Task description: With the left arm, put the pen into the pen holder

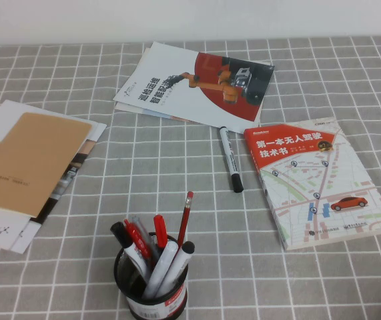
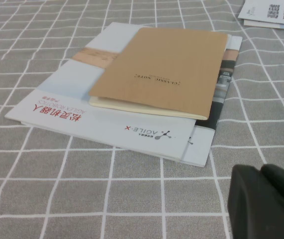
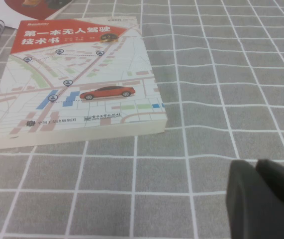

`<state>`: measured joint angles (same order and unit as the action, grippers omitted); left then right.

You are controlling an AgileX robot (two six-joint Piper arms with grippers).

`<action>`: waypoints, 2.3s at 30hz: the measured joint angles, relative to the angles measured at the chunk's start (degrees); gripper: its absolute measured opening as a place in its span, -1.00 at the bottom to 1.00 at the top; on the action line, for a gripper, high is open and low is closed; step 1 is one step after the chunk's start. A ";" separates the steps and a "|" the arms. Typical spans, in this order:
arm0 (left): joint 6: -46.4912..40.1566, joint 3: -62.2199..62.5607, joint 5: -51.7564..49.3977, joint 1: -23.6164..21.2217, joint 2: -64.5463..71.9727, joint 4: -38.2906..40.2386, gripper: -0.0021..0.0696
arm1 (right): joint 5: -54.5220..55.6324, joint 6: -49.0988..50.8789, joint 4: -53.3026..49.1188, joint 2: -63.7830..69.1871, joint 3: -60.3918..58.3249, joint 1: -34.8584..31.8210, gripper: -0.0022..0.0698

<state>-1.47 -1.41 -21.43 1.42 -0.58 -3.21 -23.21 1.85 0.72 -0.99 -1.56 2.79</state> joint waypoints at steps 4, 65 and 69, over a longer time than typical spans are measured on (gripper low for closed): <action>0.00 0.00 0.00 0.00 0.00 0.00 -0.94 | 0.00 0.00 0.00 0.00 0.00 0.00 -0.98; 20.22 0.00 20.47 0.00 0.00 9.69 -0.94 | 0.00 0.00 0.00 0.00 0.00 0.00 -0.98; 20.45 4.20 10.14 0.35 2.46 9.69 -0.94 | 0.00 0.00 0.00 0.00 0.00 0.00 -0.98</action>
<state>18.99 2.79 -11.29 1.77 1.88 6.48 -23.21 1.85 0.72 -0.99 -1.56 2.79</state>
